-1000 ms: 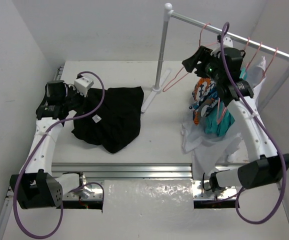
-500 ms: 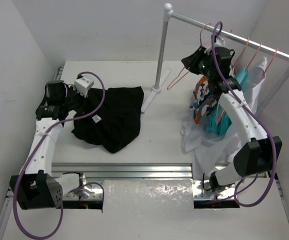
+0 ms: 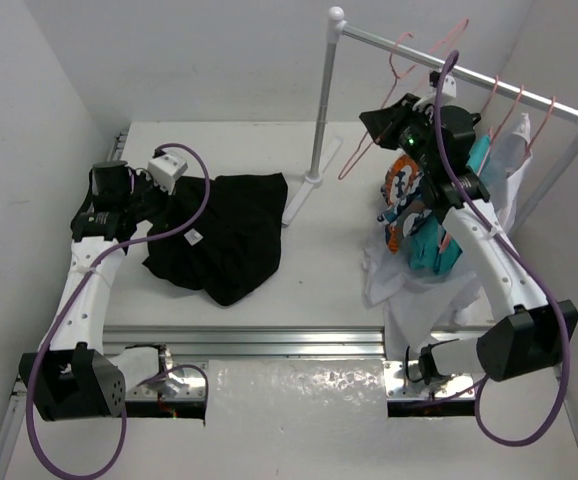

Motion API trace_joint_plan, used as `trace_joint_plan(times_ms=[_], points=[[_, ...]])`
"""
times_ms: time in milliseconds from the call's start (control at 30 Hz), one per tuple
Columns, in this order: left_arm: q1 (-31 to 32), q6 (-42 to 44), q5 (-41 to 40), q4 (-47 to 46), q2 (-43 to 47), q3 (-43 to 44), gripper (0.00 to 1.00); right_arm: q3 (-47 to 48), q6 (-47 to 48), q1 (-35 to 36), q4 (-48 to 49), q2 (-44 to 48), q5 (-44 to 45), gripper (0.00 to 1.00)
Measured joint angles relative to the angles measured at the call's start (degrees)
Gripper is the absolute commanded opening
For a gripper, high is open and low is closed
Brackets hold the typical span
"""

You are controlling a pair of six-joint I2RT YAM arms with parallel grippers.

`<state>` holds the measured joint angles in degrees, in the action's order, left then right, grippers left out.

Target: Place the shirt on the hanger

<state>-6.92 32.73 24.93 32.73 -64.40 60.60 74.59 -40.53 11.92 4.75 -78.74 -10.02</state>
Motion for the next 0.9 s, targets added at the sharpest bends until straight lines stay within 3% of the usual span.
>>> trace_joint_plan(times_ms=[433, 633, 900], points=[[0.0, 0.0, 0.0, 0.0, 0.0, 0.0, 0.0, -3.9, -0.9, 4.7, 3.2, 1.2, -4.5, 0.0], [0.0, 0.0, 0.0, 0.0, 0.0, 0.0, 0.0, -6.8, -0.8, 14.3, 8.5, 1.1, -4.8, 0.0], [0.0, -0.2, -0.2, 0.0, 0.0, 0.0, 0.0, -16.5, -4.3, 24.7, 23.8, -2.1, -1.8, 0.0]])
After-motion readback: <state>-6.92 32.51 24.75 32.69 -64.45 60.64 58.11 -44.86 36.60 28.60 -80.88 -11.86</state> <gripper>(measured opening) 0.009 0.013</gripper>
